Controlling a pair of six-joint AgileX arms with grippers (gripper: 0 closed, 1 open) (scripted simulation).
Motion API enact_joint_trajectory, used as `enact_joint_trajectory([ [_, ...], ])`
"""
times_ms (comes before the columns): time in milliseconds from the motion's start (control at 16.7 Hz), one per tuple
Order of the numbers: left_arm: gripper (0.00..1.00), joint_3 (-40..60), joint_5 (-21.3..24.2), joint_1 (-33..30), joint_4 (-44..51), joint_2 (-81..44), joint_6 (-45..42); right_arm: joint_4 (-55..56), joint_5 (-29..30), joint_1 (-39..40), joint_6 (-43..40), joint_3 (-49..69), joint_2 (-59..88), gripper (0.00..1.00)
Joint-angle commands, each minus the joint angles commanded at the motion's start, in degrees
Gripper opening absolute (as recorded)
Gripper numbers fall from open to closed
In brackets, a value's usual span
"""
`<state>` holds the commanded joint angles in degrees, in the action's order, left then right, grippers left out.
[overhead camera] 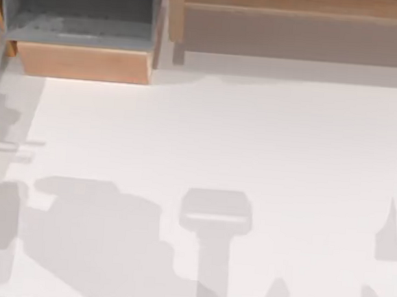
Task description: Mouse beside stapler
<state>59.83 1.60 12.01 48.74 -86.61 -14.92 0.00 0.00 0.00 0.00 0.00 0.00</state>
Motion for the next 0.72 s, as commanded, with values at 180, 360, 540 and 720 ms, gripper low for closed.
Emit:
enact_joint_trajectory([
  [180,0.0,-7.42,-0.4,-0.86,-2.65,-0.2,1.39,0.0,0.0,0.0,0.0,0.0,0.0,1.0],
  [360,0.0,-11.46,-0.6,-1.36,-4.22,-0.86,2.09,0.0,0.0,0.0,0.0,0.0,0.0,1.0],
  [540,0.0,-12.05,-0.62,-1.43,-4.46,-1.0,2.19,0.0,0.0,0.0,0.0,0.0,0.0,1.0],
  [720,0.0,-11.97,-0.62,-1.17,-4.35,-0.86,2.06,0.0,0.0,0.0,0.0,0.0,0.0,1.0],
])
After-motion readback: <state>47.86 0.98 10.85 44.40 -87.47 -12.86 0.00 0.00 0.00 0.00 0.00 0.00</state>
